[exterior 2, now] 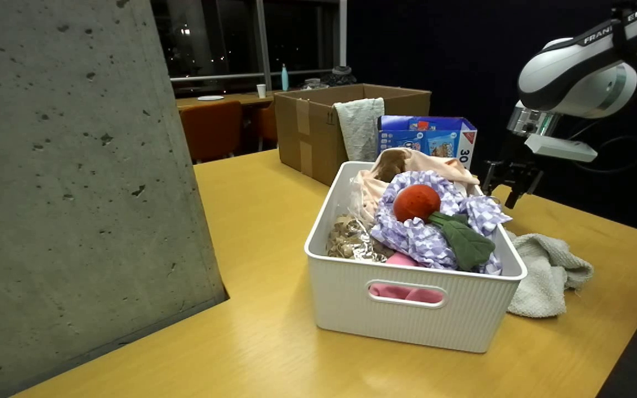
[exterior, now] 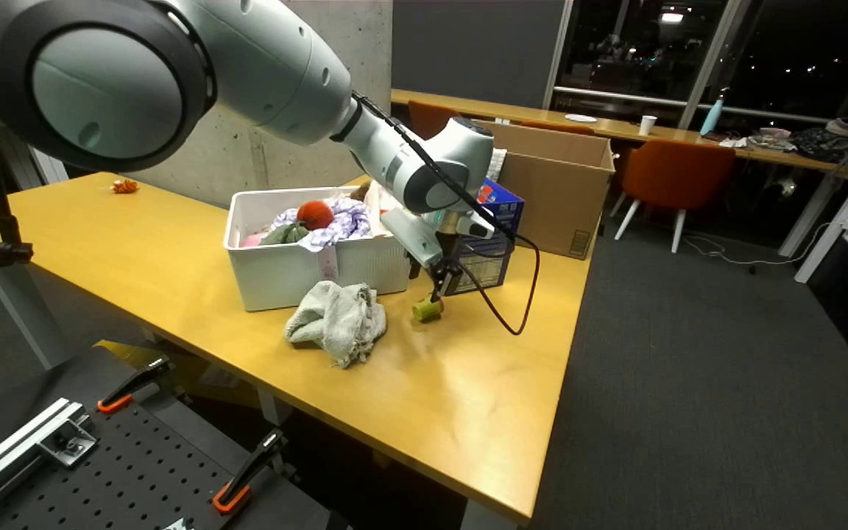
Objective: Remove the white towel, the yellow container and turnip plushie from the basket
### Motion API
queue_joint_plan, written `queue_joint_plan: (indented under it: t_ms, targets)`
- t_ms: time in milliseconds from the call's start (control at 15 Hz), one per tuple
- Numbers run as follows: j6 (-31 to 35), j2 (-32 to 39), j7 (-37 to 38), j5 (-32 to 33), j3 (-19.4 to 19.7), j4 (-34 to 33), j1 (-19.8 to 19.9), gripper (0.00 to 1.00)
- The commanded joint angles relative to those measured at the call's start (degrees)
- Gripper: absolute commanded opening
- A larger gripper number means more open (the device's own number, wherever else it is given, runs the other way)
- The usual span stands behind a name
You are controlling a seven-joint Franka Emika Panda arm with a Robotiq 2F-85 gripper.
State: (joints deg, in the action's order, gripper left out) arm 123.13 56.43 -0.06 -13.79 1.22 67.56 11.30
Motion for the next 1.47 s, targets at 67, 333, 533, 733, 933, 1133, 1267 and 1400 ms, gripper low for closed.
queue_joint_plan:
  t_ms: [67, 333, 533, 733, 933, 1133, 1267, 1400]
  targets:
    - [-2.7, 0.9, 0.6, 0.6, -0.8, -3.8, 0.1, 1.00]
    - [0.4, -6.3, 2.4, 2.1, -0.3, 4.7, -3.9, 1.00]
    - [1.9, -12.4, 5.2, 3.8, 0.1, 11.4, -7.9, 1.00]
    - [2.1, -19.5, 11.2, 6.5, 0.8, 19.3, -12.6, 1.00]
    - [1.3, -24.8, 16.6, 8.4, 0.5, 24.4, -16.5, 1.00]
    - [0.2, -28.2, 20.0, 11.1, 0.2, 26.7, -19.7, 1.00]
    - [-1.5, -28.0, 20.6, 13.4, 0.2, 24.4, -20.9, 1.00]
    - [-3.2, -26.4, 19.6, 16.0, 0.1, 20.3, -21.7, 1.00]
